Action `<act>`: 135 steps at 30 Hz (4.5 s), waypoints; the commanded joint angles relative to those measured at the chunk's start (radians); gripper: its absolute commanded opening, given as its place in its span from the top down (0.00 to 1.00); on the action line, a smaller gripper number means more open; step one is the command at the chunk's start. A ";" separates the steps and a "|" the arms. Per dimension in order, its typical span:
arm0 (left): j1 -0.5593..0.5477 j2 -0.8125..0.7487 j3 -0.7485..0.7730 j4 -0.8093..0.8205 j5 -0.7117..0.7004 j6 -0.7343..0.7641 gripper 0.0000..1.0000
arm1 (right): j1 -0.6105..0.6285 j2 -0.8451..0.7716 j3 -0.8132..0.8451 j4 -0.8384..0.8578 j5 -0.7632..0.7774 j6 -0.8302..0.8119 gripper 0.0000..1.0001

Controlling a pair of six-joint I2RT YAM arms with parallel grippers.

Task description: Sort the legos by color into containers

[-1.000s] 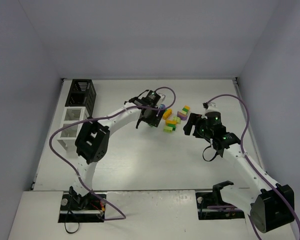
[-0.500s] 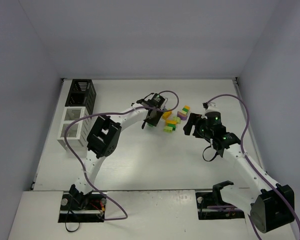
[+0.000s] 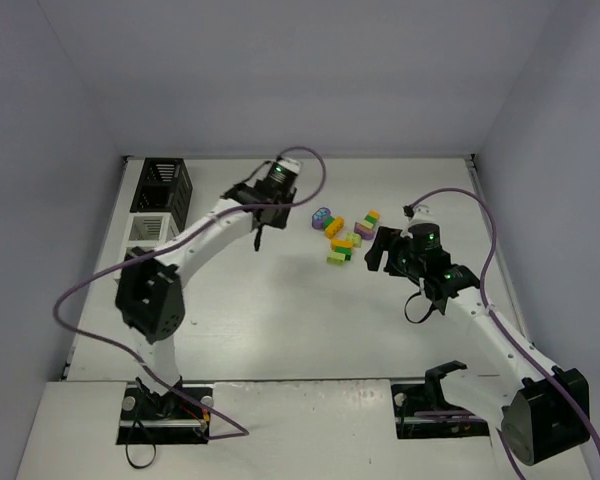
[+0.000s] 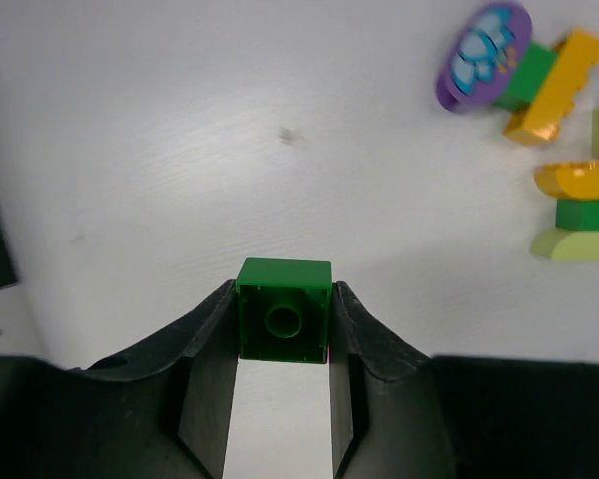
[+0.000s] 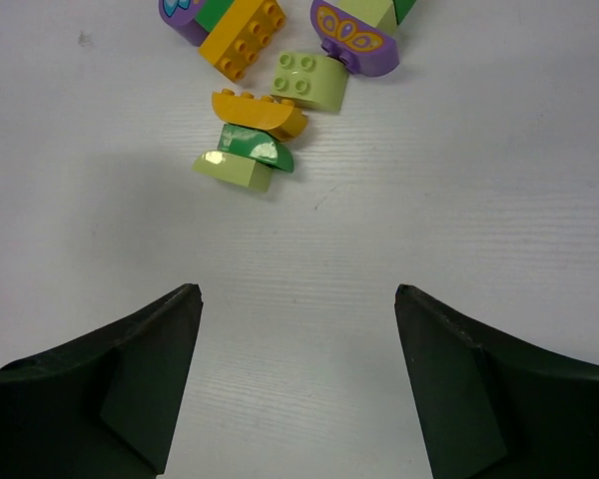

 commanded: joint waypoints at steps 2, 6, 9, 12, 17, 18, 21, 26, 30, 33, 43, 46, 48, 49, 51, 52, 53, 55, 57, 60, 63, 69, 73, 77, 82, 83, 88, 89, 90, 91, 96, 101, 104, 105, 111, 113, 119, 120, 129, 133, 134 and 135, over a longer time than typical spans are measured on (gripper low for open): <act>0.144 -0.268 -0.051 -0.055 -0.111 -0.064 0.89 | 0.013 -0.025 0.005 0.040 0.002 -0.011 0.25; 0.314 -0.429 -0.149 -0.076 -0.091 -0.070 0.89 | 0.016 -0.019 0.008 0.046 -0.014 -0.016 0.26; 0.433 -0.492 -0.209 -0.089 -0.055 -0.067 0.89 | 0.018 -0.015 0.003 0.052 -0.026 -0.017 0.26; 0.514 -0.515 -0.244 -0.093 -0.051 -0.061 0.89 | 0.019 -0.017 0.000 0.052 -0.032 -0.019 0.26; 0.617 -0.506 -0.300 -0.046 -0.067 -0.098 0.88 | 0.019 -0.028 -0.006 0.073 -0.047 -0.019 0.27; 0.626 -0.501 -0.307 -0.040 -0.068 -0.101 0.88 | 0.021 -0.029 -0.006 0.081 -0.051 -0.017 0.27; 0.677 -0.469 -0.306 -0.034 -0.070 -0.110 0.80 | 0.021 -0.038 -0.010 0.081 -0.055 -0.017 0.27; 0.698 -0.405 -0.281 -0.014 -0.065 -0.102 0.76 | 0.024 -0.038 -0.012 0.086 -0.057 -0.016 0.27; 0.700 -0.357 -0.249 -0.030 -0.058 -0.107 0.68 | 0.025 -0.040 -0.013 0.086 -0.057 -0.017 0.27; 0.700 -0.352 -0.246 -0.031 -0.053 -0.113 0.57 | 0.027 -0.038 -0.015 0.086 -0.047 -0.017 0.27; 0.695 -0.469 -0.260 0.008 0.040 -0.125 0.40 | 0.028 -0.048 -0.017 0.083 0.035 0.004 0.00; 0.674 -0.542 -0.281 0.041 0.138 -0.125 0.39 | 0.030 -0.067 -0.012 0.080 0.075 0.006 0.00; 0.629 -0.573 -0.284 0.071 0.166 -0.110 0.39 | 0.028 -0.069 -0.009 0.071 0.092 0.007 0.00; 0.590 -0.596 -0.284 0.077 0.172 -0.104 0.39 | 0.028 -0.065 -0.003 0.066 0.092 0.003 0.00; 0.510 -0.609 -0.269 0.085 0.186 -0.072 0.39 | 0.027 -0.037 0.014 0.066 0.118 0.003 0.00; 0.482 -0.616 -0.263 0.085 0.191 -0.063 0.39 | 0.025 -0.017 0.035 0.040 0.109 0.003 0.00; 0.435 -0.618 -0.258 0.085 0.211 -0.047 0.39 | 0.027 0.003 0.046 0.026 0.106 0.004 0.00; 0.398 -0.622 -0.254 0.086 0.243 -0.036 0.39 | 0.031 0.058 0.062 0.024 0.054 -0.002 0.00; 0.353 -0.636 -0.286 0.104 0.266 -0.021 0.39 | 0.036 0.099 0.080 0.035 0.049 0.004 0.01; 0.310 -0.659 -0.350 0.163 0.278 -0.004 0.39 | 0.041 0.158 0.117 0.043 0.052 0.010 0.08; 0.290 -0.675 -0.416 0.192 0.283 0.013 0.39 | 0.047 0.224 0.147 0.052 0.064 0.015 0.24; 0.272 -0.662 -0.422 0.177 0.237 0.013 0.39 | 0.111 0.383 0.218 0.098 0.078 0.044 0.25; 0.272 -0.639 -0.422 0.161 0.200 0.008 0.39 | 0.151 0.486 0.270 0.112 0.135 0.076 0.17; 0.269 -0.619 -0.415 0.149 0.202 0.005 0.39 | 0.156 0.595 0.328 0.115 0.166 0.102 0.16; 0.270 -0.626 -0.419 0.154 0.200 0.007 0.39 | 0.171 0.675 0.382 0.115 0.202 0.118 0.16; 0.270 -0.624 -0.421 0.154 0.200 0.005 0.39 | 0.174 0.696 0.396 0.113 0.206 0.121 0.16; 0.270 -0.607 -0.416 0.147 0.206 0.005 0.39 | 0.188 0.753 0.434 0.113 0.218 0.138 0.18; 0.270 -0.604 -0.413 0.146 0.203 0.005 0.39 | 0.194 0.764 0.437 0.113 0.227 0.142 0.18; 0.270 -0.601 -0.413 0.143 0.203 0.005 0.39 | 0.197 0.768 0.442 0.113 0.233 0.148 0.18; 0.270 -0.601 -0.413 0.143 0.203 0.005 0.39 | 0.203 0.773 0.445 0.113 0.241 0.151 0.18; 0.269 -0.603 -0.415 0.144 0.211 0.003 0.39 | 0.223 0.804 0.456 0.110 0.247 0.167 0.21; 0.269 -0.601 -0.415 0.144 0.215 0.005 0.39 | 0.246 0.790 0.441 0.110 0.247 0.138 0.26; 0.270 -0.603 -0.415 0.144 0.223 0.005 0.39 | 0.280 0.753 0.413 0.110 0.271 0.081 0.32; 0.270 -0.603 -0.413 0.144 0.225 0.003 0.39 | 0.295 0.746 0.405 0.110 0.279 0.050 0.34; 0.270 -0.606 -0.415 0.144 0.235 0.000 0.39 | 0.335 0.678 0.350 0.120 0.207 -0.010 0.38; 0.270 -0.607 -0.413 0.144 0.234 0.000 0.39 | 0.352 0.652 0.338 0.141 0.148 -0.027 0.34; 0.270 -0.603 -0.416 0.144 0.232 0.002 0.39 | 0.361 0.552 0.313 0.146 0.182 -0.088 0.31; 0.270 -0.601 -0.416 0.146 0.232 0.002 0.39 | 0.355 0.542 0.313 0.144 0.218 -0.106 0.31; 0.269 -0.595 -0.416 0.144 0.237 0.005 0.39 | 0.269 0.558 0.365 0.069 0.141 -0.439 0.31; 0.270 -0.593 -0.418 0.147 0.240 0.008 0.39 | 0.232 0.610 0.396 0.021 0.106 -0.533 0.25; 0.269 -0.592 -0.418 0.147 0.237 0.008 0.39 | 0.222 0.620 0.399 0.021 0.104 -0.545 0.25; 0.269 -0.592 -0.416 0.146 0.240 0.008 0.39 | 0.199 0.632 0.401 0.021 0.088 -0.554 0.25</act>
